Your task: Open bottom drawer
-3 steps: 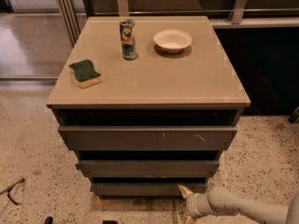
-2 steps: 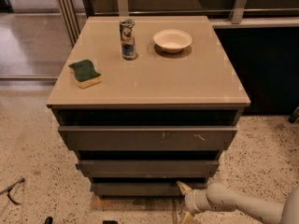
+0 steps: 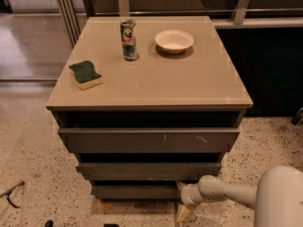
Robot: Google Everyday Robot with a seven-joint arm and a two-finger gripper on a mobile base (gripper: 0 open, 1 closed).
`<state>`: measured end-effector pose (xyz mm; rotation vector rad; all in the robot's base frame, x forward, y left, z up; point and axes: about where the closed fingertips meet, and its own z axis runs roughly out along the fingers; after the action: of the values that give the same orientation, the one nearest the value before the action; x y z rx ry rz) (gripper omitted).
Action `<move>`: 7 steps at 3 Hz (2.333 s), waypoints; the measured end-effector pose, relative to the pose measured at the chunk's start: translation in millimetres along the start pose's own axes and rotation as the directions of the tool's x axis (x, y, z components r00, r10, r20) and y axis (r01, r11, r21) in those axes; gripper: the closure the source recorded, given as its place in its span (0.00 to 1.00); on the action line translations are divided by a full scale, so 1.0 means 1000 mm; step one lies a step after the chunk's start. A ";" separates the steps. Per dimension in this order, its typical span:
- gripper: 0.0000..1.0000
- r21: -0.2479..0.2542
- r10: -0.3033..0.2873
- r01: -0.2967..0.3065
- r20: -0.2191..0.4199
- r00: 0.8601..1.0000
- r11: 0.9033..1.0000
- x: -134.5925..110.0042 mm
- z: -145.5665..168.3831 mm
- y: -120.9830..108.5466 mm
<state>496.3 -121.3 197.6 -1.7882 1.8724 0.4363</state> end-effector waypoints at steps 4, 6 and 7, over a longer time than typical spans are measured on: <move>0.00 -0.075 0.059 -0.064 -0.072 0.996 0.995 0.011 0.021 0.002; 0.00 -0.137 0.094 -0.109 -0.109 0.990 0.985 0.010 0.023 0.016; 0.00 -0.171 0.120 -0.139 -0.121 0.985 0.975 0.003 0.019 0.027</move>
Offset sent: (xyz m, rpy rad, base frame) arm 0.0066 0.0020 -0.0096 -0.0347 0.0278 -0.0043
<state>472.7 -110.6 177.0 -1.8439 2.0930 0.5812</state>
